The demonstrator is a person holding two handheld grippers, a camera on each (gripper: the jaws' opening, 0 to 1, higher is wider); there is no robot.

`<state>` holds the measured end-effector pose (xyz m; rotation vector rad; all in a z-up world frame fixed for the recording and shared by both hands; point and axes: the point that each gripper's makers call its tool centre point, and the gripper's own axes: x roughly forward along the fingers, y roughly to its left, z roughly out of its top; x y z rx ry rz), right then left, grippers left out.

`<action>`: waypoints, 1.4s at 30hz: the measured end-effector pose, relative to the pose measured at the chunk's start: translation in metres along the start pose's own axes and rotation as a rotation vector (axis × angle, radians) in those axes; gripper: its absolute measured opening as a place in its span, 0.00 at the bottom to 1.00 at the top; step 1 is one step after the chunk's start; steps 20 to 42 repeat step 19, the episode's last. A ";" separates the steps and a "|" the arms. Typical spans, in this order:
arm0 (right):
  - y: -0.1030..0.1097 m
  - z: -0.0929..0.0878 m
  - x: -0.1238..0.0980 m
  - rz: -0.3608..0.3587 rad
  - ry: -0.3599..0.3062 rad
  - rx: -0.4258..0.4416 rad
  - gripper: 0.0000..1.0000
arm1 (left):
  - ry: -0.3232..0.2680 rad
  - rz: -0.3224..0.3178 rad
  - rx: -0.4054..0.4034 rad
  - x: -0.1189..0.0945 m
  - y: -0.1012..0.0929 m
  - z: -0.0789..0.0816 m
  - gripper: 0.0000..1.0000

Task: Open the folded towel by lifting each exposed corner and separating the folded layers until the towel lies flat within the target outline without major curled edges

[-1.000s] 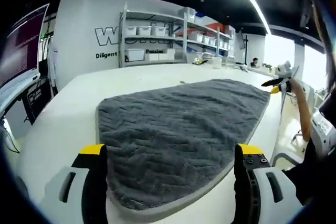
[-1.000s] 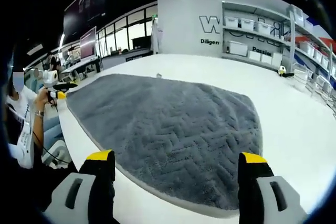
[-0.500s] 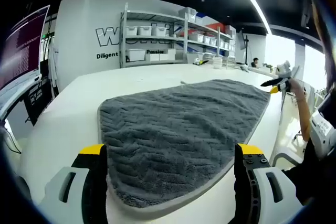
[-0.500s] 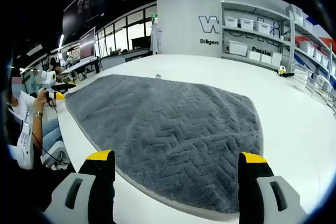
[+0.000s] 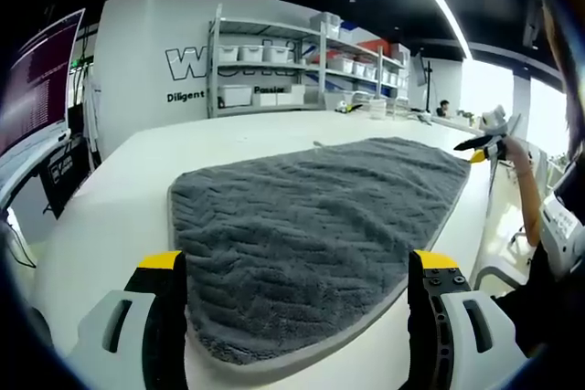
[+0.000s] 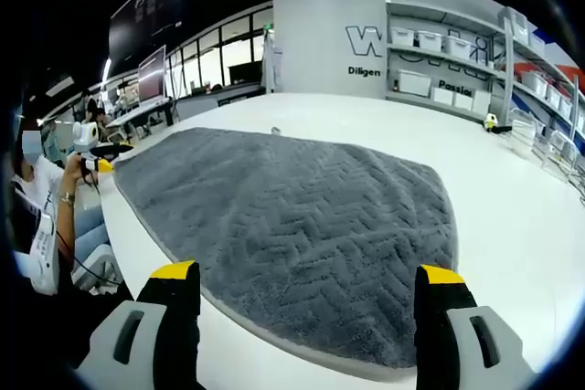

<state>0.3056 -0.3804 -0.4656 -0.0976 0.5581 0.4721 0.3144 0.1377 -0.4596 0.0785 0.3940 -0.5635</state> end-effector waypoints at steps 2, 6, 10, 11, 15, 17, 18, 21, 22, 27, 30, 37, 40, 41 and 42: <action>0.001 0.001 0.000 0.000 -0.001 -0.002 0.99 | -0.001 0.002 0.001 0.000 0.000 0.000 0.99; 0.002 0.003 0.000 -0.003 0.000 -0.006 0.99 | -0.007 0.003 0.002 -0.002 0.001 0.002 0.99; 0.005 0.003 0.002 0.001 0.005 -0.013 0.99 | -0.006 0.004 0.005 -0.002 0.001 0.002 0.99; 0.005 0.003 0.002 0.002 0.008 -0.015 0.99 | -0.004 0.004 0.006 -0.002 0.001 0.001 0.99; 0.006 0.004 0.004 0.008 0.013 -0.020 0.99 | 0.000 0.003 0.006 -0.002 0.002 0.001 0.99; 0.006 0.005 0.005 0.008 0.011 -0.019 0.99 | -0.001 0.005 0.005 -0.002 0.002 0.000 0.99; 0.006 0.005 0.005 0.010 0.011 -0.020 0.99 | -0.001 0.006 0.004 -0.002 0.002 0.000 0.99; 0.006 0.005 0.006 0.012 0.011 -0.020 0.99 | 0.000 0.007 0.003 -0.002 0.003 0.000 0.99; 0.006 0.005 0.006 0.012 0.011 -0.020 0.99 | 0.000 0.007 0.003 -0.002 0.003 0.000 0.99; 0.006 0.005 0.006 0.012 0.011 -0.020 0.99 | 0.000 0.007 0.003 -0.002 0.003 0.000 0.99; 0.006 0.005 0.006 0.012 0.011 -0.020 0.99 | 0.000 0.007 0.003 -0.002 0.003 0.000 0.99; 0.006 0.005 0.006 0.012 0.011 -0.020 0.99 | 0.000 0.007 0.003 -0.002 0.003 0.000 0.99; 0.006 0.005 0.006 0.012 0.011 -0.020 0.99 | 0.000 0.007 0.003 -0.002 0.003 0.000 0.99; 0.006 0.005 0.006 0.012 0.011 -0.020 0.99 | 0.000 0.007 0.003 -0.002 0.003 0.000 0.99; 0.006 0.005 0.006 0.012 0.011 -0.020 0.99 | 0.000 0.007 0.003 -0.002 0.003 0.000 0.99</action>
